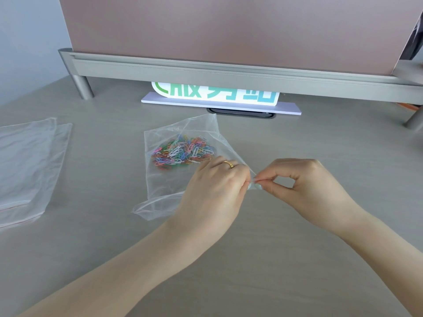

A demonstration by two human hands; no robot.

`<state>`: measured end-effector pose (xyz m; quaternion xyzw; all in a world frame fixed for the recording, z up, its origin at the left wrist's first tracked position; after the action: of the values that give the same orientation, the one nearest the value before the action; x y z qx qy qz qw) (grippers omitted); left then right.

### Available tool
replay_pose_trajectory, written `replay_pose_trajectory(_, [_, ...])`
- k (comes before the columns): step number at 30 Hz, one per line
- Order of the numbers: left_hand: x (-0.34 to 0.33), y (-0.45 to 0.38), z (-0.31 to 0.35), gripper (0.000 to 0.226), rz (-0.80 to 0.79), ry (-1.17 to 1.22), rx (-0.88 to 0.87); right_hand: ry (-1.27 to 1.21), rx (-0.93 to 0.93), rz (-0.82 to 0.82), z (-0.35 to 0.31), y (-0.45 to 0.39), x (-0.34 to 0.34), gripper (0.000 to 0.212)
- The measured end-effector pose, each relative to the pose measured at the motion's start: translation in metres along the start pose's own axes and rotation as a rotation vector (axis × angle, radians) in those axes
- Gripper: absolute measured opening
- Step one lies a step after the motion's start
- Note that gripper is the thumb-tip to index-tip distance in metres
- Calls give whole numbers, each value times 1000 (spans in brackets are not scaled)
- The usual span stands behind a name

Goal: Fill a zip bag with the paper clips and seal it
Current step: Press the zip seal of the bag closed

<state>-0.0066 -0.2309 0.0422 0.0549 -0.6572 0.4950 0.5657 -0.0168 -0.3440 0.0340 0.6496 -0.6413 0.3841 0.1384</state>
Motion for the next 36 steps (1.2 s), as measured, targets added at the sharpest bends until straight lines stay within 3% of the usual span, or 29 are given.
replay_pose_trajectory(4, [0,3,0,11,6,22,41,39,25,13,-3,1,-2,8])
replay_pose_trajectory(12, [4,-1,-9,25,-11,-5,40,112,46,92,-3,1,7,12])
replay_pose_trajectory(21, [7,0,-5,20,28,-7,19,16,108,-11,-5,-1,-5,15])
replay_pose_trajectory(25, [1,2,0,14,-10,8,-5,54,190,18,-10,0,-7,27])
replay_pose_trajectory(36, [-6,5,0,12,-27,-22,-4,114,234,64,-9,4,-16,23])
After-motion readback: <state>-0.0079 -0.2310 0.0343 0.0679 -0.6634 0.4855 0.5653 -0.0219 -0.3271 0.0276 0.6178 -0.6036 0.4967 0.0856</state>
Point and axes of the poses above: each hand's wrist, its own y-axis away from the middle knuckle, its own x-axis out of the back of the hand, z = x × y, the point moved 9 cm from there along -y, towards the middle knuckle, and after that the axes turned 9 degrees about -y, right-handed, at the moved point
